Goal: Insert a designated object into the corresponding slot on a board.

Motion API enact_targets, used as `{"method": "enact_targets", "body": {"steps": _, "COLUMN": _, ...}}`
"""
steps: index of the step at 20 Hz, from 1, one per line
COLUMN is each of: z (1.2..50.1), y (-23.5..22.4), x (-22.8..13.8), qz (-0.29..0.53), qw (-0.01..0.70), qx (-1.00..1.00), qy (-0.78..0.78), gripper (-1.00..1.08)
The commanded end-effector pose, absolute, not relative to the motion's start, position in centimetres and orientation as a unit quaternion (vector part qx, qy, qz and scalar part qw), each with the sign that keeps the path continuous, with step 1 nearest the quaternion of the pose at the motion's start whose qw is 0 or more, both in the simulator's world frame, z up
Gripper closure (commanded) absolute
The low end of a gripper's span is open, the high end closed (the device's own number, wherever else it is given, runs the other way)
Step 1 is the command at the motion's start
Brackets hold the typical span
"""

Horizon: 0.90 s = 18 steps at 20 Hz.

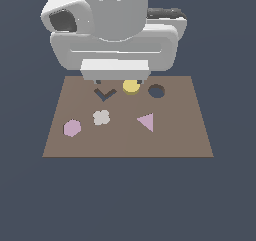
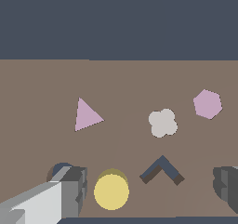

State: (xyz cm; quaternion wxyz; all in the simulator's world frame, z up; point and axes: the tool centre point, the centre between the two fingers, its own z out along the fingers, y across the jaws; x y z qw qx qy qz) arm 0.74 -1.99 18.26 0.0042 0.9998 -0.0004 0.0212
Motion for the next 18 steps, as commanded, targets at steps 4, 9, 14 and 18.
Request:
{"method": "enact_targets", "body": {"steps": 4, "z": 18.1, "y": -2.0, "x": 0.6, "qz": 0.021, "qw": 0.004, "qx": 1.000, "qy": -0.002, "gripper": -0.92}}
{"method": "enact_targets", "body": {"steps": 9, "z": 16.9, "y": -1.8, "x": -0.3, "qz": 0.019, "qw": 0.004, "qx": 1.000, "qy": -0.011, "gripper": -0.92}}
{"method": "enact_targets", "body": {"steps": 14, "z": 14.6, "y": -1.4, "x": -2.1, "qz": 0.015, "qw": 0.003, "qx": 0.999, "qy": -0.029, "gripper": -0.92}}
{"method": "enact_targets", "body": {"steps": 18, "z": 11.8, "y": -0.8, "x": -4.2, "qz": 0.011, "qw": 0.002, "qx": 0.999, "qy": -0.051, "gripper": -0.92}}
